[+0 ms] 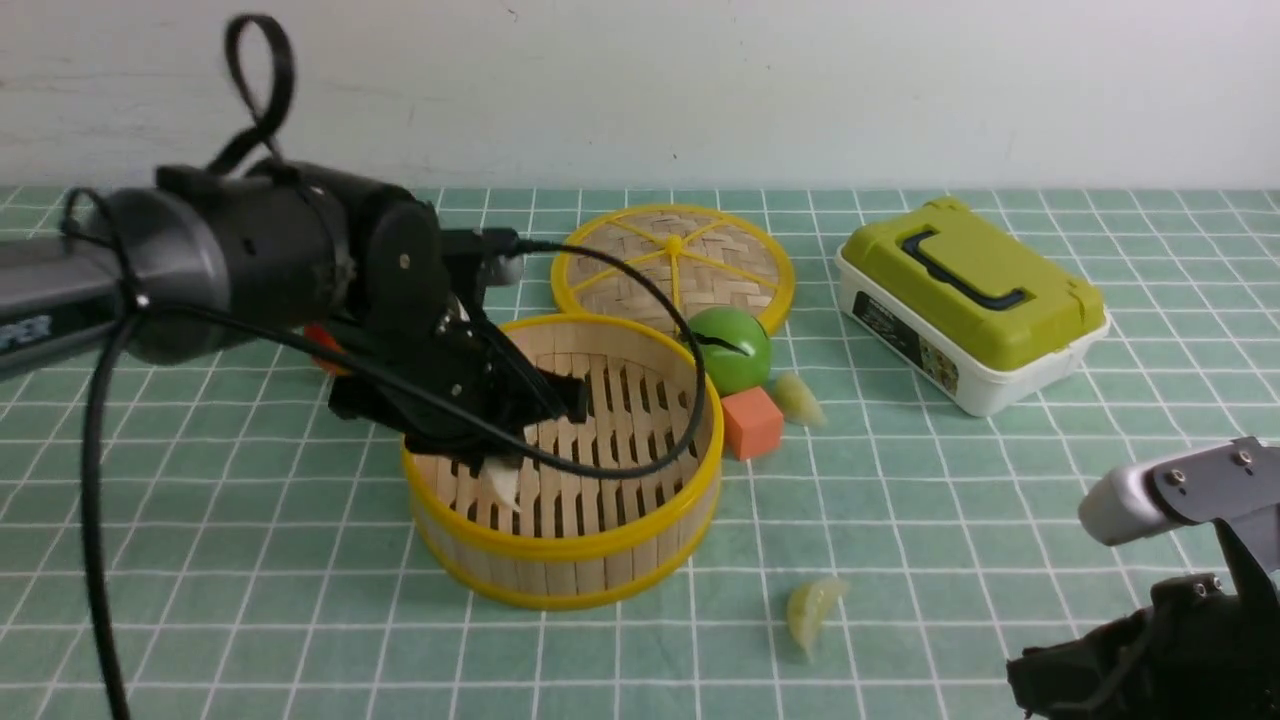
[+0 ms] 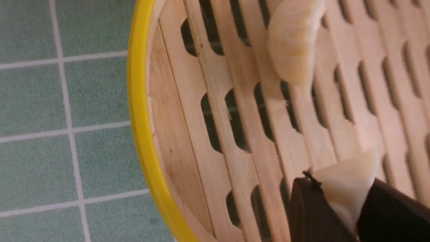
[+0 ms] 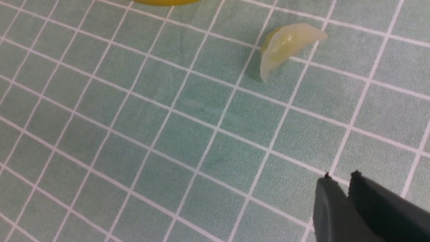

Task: Put the dumplings into the steamer on the table with the blue tablecloth.
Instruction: 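Place the dumpling into the bamboo steamer basket with the left gripper, then reach for and grasp a dumpling lying on the table beside the steamer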

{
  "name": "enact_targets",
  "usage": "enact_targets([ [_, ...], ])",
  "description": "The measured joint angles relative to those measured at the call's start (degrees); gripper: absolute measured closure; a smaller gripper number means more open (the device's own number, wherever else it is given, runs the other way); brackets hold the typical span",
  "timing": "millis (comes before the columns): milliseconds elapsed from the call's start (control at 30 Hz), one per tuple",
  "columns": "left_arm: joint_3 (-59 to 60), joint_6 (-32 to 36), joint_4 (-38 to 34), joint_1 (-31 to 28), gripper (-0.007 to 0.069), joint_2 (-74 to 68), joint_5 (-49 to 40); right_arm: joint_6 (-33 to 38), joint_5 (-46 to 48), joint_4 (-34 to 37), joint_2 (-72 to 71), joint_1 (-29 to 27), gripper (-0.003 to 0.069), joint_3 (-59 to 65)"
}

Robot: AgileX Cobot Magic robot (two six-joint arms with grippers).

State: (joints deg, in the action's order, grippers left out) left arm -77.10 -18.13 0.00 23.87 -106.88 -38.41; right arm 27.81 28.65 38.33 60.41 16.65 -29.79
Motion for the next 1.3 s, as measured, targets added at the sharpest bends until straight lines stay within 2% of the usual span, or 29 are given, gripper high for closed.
enact_targets([
  [100,0.00,0.19,0.31,0.00,0.0428,-2.03,0.78,0.00,-0.23,0.00,0.00,0.00,0.0568,0.00],
  [267,-0.77,0.24,0.42,0.26,0.0259,-2.62,-0.10,-2.46,0.58,0.00,0.19,0.00,0.0531,-0.83],
  [367,-3.29,0.24,0.49,0.45,0.0225,-1.17,-3.41,-2.81,2.92,-0.56,1.31,0.00,0.0480,-3.70],
  [467,-6.13,0.24,0.49,0.45,0.0268,3.14,-7.63,-2.91,5.81,-1.55,4.48,0.00,0.0396,-9.56],
  [500,-6.29,0.24,0.43,0.45,0.0268,3.59,-7.63,-2.91,6.04,-1.55,4.80,0.00,0.0391,-10.05],
  [567,-7.24,1.44,-0.54,0.45,0.0389,10.68,-10.94,-3.04,8.39,-1.96,9.93,0.00,0.0350,-16.87],
  [733,-7.34,5.04,-3.75,0.45,0.0635,25.20,-17.74,-3.04,8.14,-5.83,24.53,0.00,0.0344,-30.36],
  [800,-6.69,5.90,-4.23,0.45,0.0638,28.67,-18.70,-3.04,8.05,-7.99,28.53,0.00,0.0346,-34.11],
  [833,-4.72,6.69,-4.72,0.45,0.0639,33.41,-19.91,-3.04,8.38,-11.18,33.78,0.00,0.0347,-40.03],
  [933,0.41,7.23,-4.79,0.45,0.0639,40.52,-20.89,-3.06,9.54,-13.42,40.13,0.00,0.0347,-46.82],
  [1100,17.28,7.16,-1.87,0.45,0.0639,54.13,-20.70,-4.40,13.73,-16.47,57.19,0.00,0.0347,-64.90],
  [1300,33.48,4.51,2.81,0.45,0.0639,63.01,-20.55,-8.49,14.81,-22.79,68.55,0.00,0.0348,-77.14],
])
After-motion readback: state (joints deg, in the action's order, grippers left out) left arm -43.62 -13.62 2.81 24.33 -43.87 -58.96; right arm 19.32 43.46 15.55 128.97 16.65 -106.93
